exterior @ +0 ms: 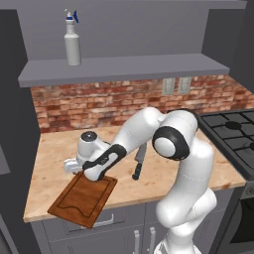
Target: Move the cutting board and knife to the sink. Then move spray from the cabinet to the counter.
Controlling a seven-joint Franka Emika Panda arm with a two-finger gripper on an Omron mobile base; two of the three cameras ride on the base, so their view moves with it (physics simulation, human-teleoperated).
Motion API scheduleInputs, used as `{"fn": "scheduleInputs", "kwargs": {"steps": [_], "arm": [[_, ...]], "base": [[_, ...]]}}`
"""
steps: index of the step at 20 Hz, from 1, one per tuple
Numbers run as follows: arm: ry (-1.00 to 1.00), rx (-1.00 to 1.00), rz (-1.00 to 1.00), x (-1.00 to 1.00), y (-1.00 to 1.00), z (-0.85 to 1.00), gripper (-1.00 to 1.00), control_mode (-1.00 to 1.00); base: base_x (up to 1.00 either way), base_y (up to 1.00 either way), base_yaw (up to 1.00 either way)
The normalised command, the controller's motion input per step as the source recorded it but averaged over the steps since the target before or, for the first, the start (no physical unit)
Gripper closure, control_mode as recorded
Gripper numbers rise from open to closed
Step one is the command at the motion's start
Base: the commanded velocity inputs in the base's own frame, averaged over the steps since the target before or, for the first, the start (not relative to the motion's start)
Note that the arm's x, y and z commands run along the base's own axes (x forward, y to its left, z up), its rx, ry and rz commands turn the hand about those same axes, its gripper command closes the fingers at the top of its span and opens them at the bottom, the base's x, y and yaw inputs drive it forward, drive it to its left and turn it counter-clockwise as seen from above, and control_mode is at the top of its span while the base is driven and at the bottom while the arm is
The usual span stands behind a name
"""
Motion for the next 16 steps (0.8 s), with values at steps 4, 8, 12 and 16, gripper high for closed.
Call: {"fn": "scheduleInputs", "kwargs": {"steps": [4,8,12,16], "arm": [[-0.11,0.00,0.14,0.04,-0.15,0.11,-1.00,-1.00],[-0.23,0.00,0.14,-0.05,-0.07,0.37,-1.00,-1.00],[-0.23,-0.02,0.10,-0.23,0.00,0.43,-1.00,-1.00],[-0.13,-0.07,0.06,-0.31,0.00,0.41,-1.00,-1.00]], "base": [[0.00,0.00,0.00],[0.00,0.00,0.00],[0.00,0.00,0.00],[0.00,0.00,0.00]]}}
